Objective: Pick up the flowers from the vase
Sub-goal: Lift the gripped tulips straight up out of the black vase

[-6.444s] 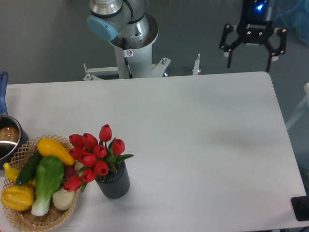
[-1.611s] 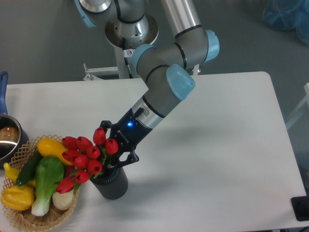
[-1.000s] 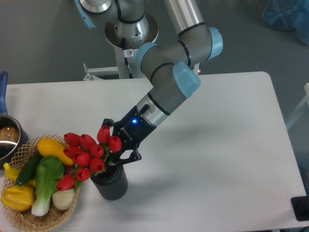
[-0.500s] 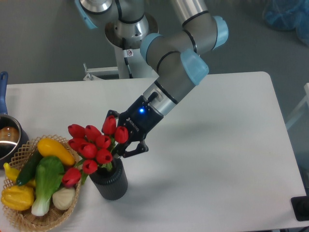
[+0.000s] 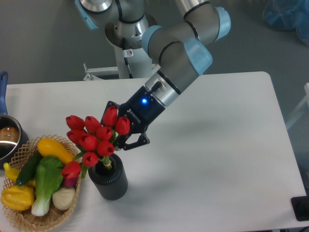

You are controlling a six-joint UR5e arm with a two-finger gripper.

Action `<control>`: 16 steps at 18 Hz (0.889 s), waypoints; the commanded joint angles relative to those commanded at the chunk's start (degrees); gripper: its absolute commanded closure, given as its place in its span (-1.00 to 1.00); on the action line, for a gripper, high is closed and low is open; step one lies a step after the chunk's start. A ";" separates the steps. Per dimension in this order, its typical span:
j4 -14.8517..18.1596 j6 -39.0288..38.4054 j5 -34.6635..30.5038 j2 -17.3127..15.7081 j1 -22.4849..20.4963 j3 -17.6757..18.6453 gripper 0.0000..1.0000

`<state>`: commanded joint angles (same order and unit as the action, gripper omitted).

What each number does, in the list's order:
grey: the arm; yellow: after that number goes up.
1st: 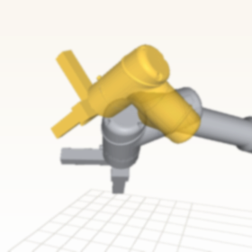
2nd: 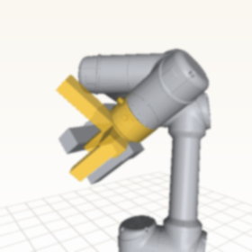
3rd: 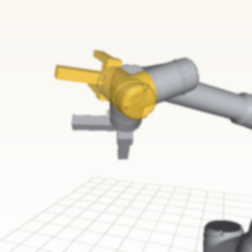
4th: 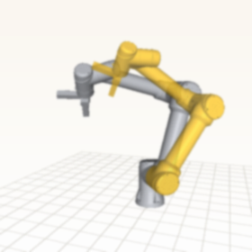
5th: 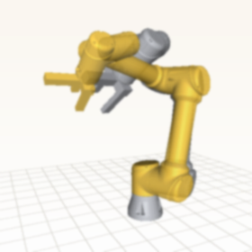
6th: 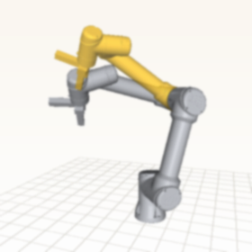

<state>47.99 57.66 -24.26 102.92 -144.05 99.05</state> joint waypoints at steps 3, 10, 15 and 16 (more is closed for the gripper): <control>-0.09 -0.88 1.59 -0.26 0.00 -0.18 0.24; 0.00 -4.39 4.13 -1.41 -0.96 -1.67 0.25; -0.09 -6.42 5.19 -1.58 -1.67 -3.16 0.25; 0.00 -6.51 5.80 -1.67 -2.19 -3.51 0.24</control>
<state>47.99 51.15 -18.46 101.25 -146.24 95.54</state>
